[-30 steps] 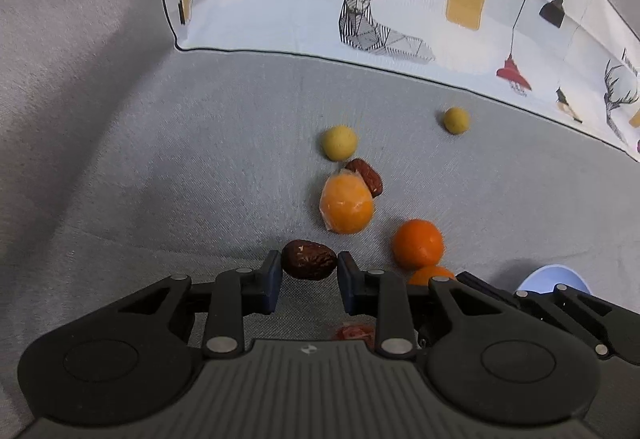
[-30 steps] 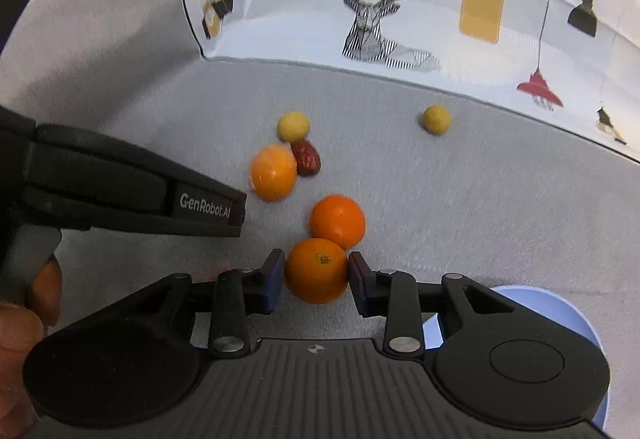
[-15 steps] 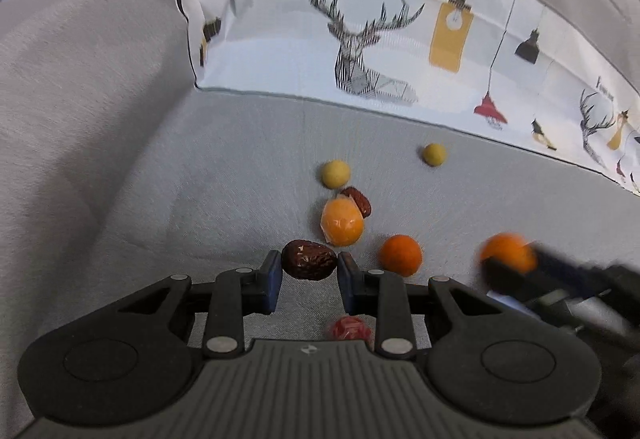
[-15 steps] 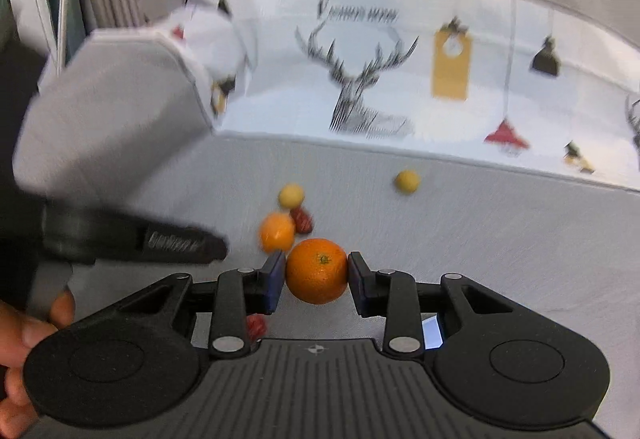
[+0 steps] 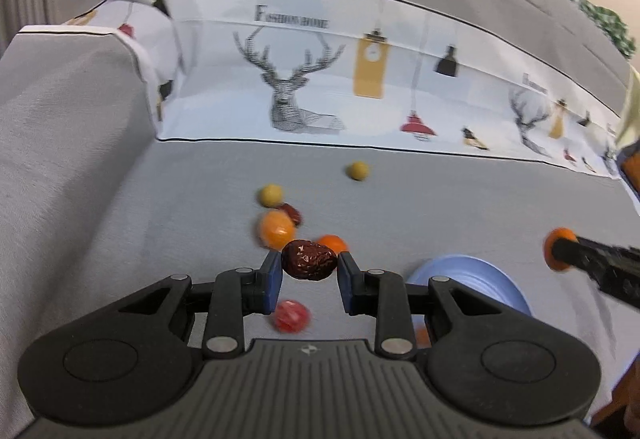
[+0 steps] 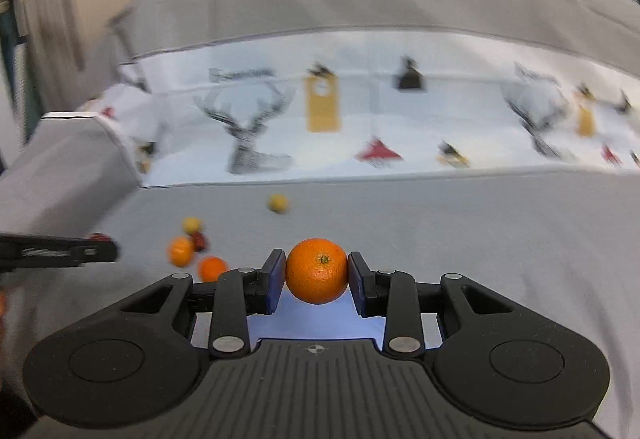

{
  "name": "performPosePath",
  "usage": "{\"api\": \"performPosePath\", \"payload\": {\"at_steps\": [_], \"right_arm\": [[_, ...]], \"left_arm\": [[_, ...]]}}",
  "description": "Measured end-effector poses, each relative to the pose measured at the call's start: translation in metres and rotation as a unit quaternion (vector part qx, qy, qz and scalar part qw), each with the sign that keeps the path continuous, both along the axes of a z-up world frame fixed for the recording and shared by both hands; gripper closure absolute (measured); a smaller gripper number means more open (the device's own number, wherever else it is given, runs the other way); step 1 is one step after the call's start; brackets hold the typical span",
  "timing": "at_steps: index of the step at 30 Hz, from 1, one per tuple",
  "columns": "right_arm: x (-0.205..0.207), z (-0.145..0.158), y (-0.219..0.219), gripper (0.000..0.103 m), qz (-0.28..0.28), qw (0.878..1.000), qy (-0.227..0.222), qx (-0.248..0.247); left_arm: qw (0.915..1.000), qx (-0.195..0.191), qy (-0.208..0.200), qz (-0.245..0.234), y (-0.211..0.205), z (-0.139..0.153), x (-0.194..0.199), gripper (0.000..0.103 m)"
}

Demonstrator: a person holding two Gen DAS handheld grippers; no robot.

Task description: Organize fruits

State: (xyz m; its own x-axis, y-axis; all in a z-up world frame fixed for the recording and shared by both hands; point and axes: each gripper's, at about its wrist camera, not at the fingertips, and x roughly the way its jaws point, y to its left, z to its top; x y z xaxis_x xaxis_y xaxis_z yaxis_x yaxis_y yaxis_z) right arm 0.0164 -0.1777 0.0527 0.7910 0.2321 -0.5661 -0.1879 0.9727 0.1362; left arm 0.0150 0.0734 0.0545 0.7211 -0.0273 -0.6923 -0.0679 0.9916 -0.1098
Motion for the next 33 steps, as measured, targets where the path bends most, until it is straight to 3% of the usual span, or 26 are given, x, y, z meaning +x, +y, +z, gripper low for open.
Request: {"api": "performPosePath", "payload": {"at_steps": [7, 15, 21, 33], "right_arm": [[0.01, -0.015, -0.019, 0.068, -0.024, 0.999, 0.022, -0.002], [0.026, -0.025, -0.021, 0.068, -0.03, 0.999, 0.043, -0.013], [0.029, -0.03, -0.013, 0.068, -0.017, 0.998, 0.047, -0.031], [0.029, -0.032, -0.01, 0.068, -0.011, 0.998, 0.048, -0.045]], "left_arm": [[0.9963, 0.021, -0.004, -0.083, -0.049, -0.014, -0.006, 0.07], [0.9803, 0.039, 0.005, -0.193, -0.099, -0.038, -0.003, 0.07], [0.9764, 0.058, 0.016, -0.208, -0.111, -0.054, 0.003, 0.07], [0.9733, 0.06, 0.019, -0.221, -0.116, -0.057, 0.006, 0.07]]}}
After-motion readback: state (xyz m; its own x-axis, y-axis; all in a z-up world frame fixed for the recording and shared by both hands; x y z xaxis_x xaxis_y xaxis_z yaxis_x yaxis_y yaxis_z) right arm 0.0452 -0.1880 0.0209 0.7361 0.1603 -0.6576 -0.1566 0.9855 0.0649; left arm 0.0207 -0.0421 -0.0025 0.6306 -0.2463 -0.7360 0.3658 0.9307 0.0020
